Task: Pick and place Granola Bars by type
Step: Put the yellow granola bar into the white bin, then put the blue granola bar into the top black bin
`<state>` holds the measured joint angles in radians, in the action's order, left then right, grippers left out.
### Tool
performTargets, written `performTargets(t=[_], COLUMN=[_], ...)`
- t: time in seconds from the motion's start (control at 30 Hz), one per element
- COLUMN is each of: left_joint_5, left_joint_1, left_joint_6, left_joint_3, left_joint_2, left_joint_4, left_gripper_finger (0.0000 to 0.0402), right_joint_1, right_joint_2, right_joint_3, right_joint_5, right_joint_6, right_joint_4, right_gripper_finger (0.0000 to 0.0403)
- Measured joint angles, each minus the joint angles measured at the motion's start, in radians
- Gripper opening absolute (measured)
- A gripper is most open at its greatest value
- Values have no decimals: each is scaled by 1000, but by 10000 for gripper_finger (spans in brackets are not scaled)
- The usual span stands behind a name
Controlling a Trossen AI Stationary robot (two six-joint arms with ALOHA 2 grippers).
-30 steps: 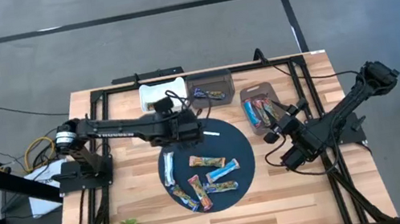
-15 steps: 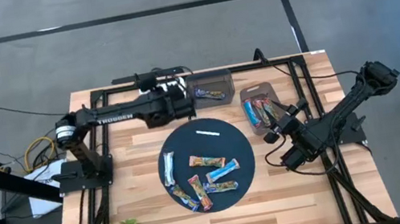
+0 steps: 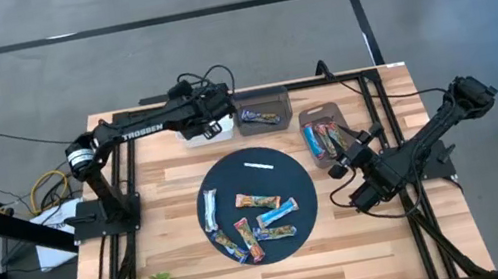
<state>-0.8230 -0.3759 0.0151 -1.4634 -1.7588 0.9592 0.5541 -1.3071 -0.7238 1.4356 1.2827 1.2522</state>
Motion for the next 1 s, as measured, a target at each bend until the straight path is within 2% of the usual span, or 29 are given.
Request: performTargets(t=[0.13, 0.27, 0.5, 1.0], left_joint_5=[43, 102, 131, 205], left_joint_1=[-15, -18, -18, -11], left_joint_6=[35, 36, 20, 20], left_joint_3=[41, 46, 47, 47], left_joint_2=[0, 0, 0, 0], left_joint_4=[-96, -112, -121, -131], left_gripper_finger=[0, 0, 4, 111], right_joint_1=[0, 0, 0, 0], right_joint_2=[0, 0, 0, 0], right_joint_3=[0, 0, 0, 0], right_joint_5=[-4, -8, -20, -22], right_joint_6=[0, 0, 0, 0], right_joint_4=[0, -1, -4, -4], right_gripper_finger=[171, 171, 171, 171])
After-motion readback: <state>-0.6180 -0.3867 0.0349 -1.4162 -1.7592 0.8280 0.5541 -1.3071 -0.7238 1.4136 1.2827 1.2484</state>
